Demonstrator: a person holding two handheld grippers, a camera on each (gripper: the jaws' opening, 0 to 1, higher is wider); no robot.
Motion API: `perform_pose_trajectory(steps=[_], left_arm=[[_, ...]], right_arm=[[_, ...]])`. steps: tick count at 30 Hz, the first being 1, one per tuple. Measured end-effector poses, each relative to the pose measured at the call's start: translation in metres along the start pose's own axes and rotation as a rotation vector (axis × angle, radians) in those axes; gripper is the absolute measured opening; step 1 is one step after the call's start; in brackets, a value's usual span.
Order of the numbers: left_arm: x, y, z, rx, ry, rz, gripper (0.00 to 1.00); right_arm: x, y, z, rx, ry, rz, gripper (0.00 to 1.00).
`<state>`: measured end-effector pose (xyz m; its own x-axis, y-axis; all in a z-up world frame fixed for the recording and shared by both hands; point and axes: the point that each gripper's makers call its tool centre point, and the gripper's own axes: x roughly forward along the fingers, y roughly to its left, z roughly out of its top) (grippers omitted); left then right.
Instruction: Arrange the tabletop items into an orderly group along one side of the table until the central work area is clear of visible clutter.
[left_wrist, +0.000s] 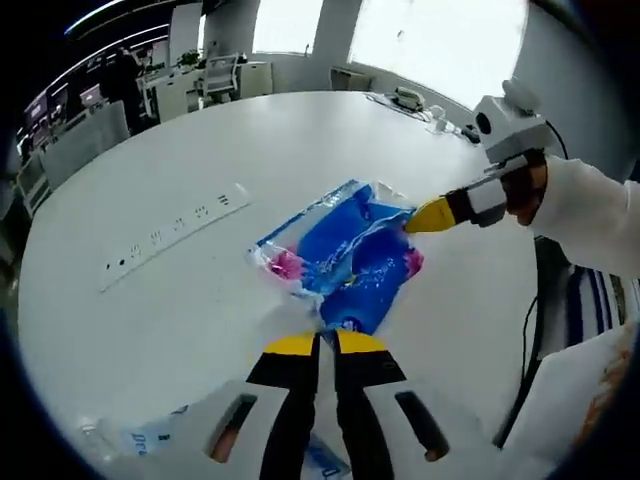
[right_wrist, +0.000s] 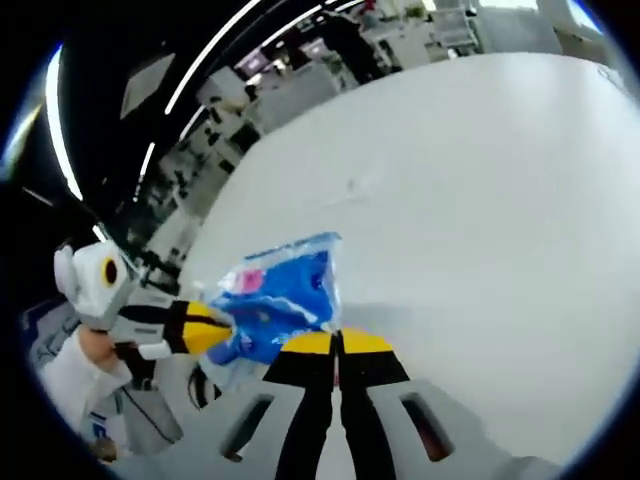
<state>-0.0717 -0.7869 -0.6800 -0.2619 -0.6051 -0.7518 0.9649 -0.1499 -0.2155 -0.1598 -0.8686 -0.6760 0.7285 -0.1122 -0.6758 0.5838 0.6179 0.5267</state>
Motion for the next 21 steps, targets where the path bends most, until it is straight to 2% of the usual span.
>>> perform_pose_trajectory(steps=[2, 4, 6, 8, 10, 12, 15, 19, 21], left_arm=[[0.007, 0.010, -0.003, -0.045, 0.027, 0.005, 0.01], [0.012, 0.015, -0.006, -0.085, 0.038, 0.002, 0.01], [0.018, 0.017, -0.011, -0.091, 0.061, 0.000, 0.01], [0.022, 0.020, -0.018, -0.077, 0.096, 0.005, 0.01], [0.028, 0.027, -0.032, -0.112, 0.160, 0.023, 0.00], [0.033, 0.028, -0.034, -0.132, 0.170, 0.026, 0.00], [0.039, 0.027, -0.033, -0.105, 0.182, 0.027, 0.00], [0.044, 0.028, -0.030, -0.097, 0.178, 0.026, 0.00], [0.047, 0.028, -0.032, -0.101, 0.179, 0.022, 0.00]], right_arm=[[0.010, -0.003, -0.002, 0.005, 0.032, 0.002, 0.00], [0.017, -0.010, -0.009, -0.009, 0.067, -0.025, 0.00], [0.024, -0.013, -0.015, 0.028, 0.081, -0.030, 0.00], [0.029, -0.014, -0.020, 0.090, 0.085, -0.027, 0.00], [0.034, -0.015, -0.023, 0.101, 0.094, -0.025, 0.00], [0.039, -0.015, -0.027, 0.084, 0.112, -0.039, 0.00], [0.043, -0.021, -0.028, 0.025, 0.137, -0.070, 0.00], [0.047, -0.031, -0.028, 0.067, 0.143, -0.085, 0.00], [0.049, -0.034, -0.032, 0.060, 0.158, -0.088, 0.00]])
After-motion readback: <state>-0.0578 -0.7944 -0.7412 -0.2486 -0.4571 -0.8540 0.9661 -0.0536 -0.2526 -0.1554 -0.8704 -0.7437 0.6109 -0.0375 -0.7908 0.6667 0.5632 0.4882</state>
